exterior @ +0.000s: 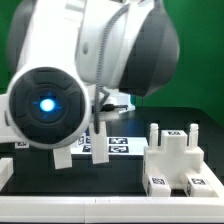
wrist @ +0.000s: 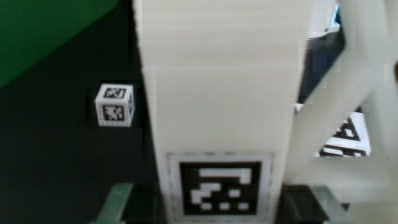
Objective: Assemble chair
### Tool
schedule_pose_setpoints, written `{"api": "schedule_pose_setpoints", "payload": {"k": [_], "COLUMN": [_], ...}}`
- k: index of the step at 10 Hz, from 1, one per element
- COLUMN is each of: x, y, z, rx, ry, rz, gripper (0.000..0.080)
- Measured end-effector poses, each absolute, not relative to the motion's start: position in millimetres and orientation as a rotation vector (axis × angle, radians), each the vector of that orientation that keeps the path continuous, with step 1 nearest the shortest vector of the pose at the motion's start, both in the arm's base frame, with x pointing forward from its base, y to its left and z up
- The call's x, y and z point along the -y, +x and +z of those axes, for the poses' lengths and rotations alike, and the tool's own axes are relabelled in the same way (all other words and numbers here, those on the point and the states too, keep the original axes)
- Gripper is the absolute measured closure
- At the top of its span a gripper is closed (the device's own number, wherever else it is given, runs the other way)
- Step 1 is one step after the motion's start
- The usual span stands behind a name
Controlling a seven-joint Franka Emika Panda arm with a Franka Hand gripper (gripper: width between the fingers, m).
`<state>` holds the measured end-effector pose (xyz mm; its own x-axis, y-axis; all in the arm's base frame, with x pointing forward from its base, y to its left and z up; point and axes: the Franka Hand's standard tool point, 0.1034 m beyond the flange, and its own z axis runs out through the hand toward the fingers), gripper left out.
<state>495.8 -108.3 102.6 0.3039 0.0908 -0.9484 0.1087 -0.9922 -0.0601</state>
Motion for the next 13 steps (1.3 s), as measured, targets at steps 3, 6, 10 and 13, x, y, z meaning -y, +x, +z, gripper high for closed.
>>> {"api": "schedule_pose_setpoints", "payload": {"k": [3, 6, 10, 13], "x": [105.9, 103.0, 101.0, 100.2], "y": [498.9, 496.5, 492.6, 492.2], "z": [87.5, 85.1, 84.0, 83.1], "rx": [-0.222, -0.234, -0.233, -0.245], "ry": [2.600, 2.587, 2.558, 2.559], "rz": [-1.757, -1.778, -1.829, -1.834], "gripper": [0.0518, 0.0518, 0.0518, 0.0322]}}
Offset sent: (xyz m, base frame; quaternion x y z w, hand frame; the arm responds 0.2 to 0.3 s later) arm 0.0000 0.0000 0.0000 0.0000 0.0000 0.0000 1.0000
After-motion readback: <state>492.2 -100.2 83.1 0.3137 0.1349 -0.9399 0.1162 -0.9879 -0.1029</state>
